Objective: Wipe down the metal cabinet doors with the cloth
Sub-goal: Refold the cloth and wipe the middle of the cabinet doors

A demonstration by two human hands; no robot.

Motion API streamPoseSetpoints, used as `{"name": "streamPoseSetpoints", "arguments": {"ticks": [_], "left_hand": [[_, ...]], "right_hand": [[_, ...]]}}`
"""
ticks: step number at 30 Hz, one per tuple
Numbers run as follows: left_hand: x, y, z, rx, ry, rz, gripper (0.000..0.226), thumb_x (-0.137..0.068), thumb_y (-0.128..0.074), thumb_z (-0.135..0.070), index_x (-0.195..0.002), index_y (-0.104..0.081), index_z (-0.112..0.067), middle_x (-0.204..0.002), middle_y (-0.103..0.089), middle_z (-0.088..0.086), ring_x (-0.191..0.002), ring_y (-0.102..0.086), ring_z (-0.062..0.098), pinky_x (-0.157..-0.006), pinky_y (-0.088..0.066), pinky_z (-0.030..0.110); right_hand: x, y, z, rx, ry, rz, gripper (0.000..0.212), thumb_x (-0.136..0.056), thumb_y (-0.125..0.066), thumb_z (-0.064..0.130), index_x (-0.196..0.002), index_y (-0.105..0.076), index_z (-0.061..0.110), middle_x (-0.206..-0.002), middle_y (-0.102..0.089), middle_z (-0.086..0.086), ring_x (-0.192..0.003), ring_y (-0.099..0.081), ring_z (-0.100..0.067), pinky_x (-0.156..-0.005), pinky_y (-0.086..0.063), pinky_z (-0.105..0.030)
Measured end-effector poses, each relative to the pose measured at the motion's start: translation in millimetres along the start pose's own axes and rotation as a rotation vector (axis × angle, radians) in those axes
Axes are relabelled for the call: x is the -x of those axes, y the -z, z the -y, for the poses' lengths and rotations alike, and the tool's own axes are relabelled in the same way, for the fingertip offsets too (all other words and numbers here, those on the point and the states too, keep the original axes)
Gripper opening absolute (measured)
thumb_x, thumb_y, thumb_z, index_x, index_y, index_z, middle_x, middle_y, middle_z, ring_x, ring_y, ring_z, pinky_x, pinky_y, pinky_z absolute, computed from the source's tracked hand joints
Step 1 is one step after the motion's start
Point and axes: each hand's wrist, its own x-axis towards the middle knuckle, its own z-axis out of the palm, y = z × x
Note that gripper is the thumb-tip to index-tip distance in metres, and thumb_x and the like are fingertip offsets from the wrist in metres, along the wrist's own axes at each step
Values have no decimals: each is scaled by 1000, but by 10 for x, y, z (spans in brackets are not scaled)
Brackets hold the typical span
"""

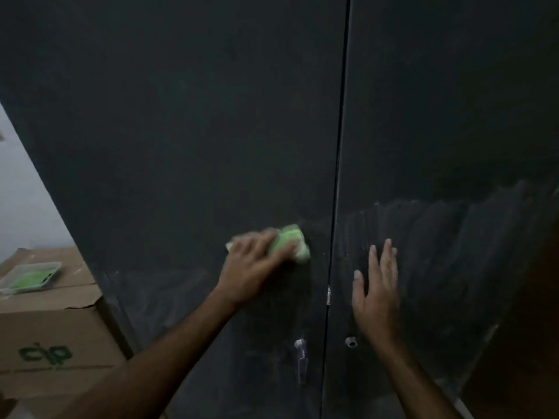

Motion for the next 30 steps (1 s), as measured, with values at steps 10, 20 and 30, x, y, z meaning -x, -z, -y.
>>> {"name": "streamPoseSetpoints", "arguments": {"ticks": [10,20,30], "left_hand": [[-710,-84,-309,39,450,-201,57,-91,-60,-19,-145,-49,-31,-137,-42,9,-112,-46,31,-94,-33,43],[-892,-245,-575,48,360,-142,55,-93,-67,-26,-145,-49,-35,-137,-42,5,-109,-44,28,-91,-34,41],[-942,-502,-721,-71,-93,29,56,-98,-58,-25,-151,-42,-34,-140,-42,8,-107,-45,29,-85,-37,41]], "right_hand": [[-19,157,-169,-52,55,88,60,-101,-40,23,-160,-24,17,-172,-1,8,-157,3,-7,-119,-15,-32],[-112,398,-357,-128,186,8,54,-99,-43,20,-153,-42,9,-167,-23,1,-153,-23,-18,-115,-33,-36],[-358,720,-778,122,25,63,66,-100,-57,15,-160,-29,15,-172,2,3,-157,-6,-20,-118,-22,-35]]}}
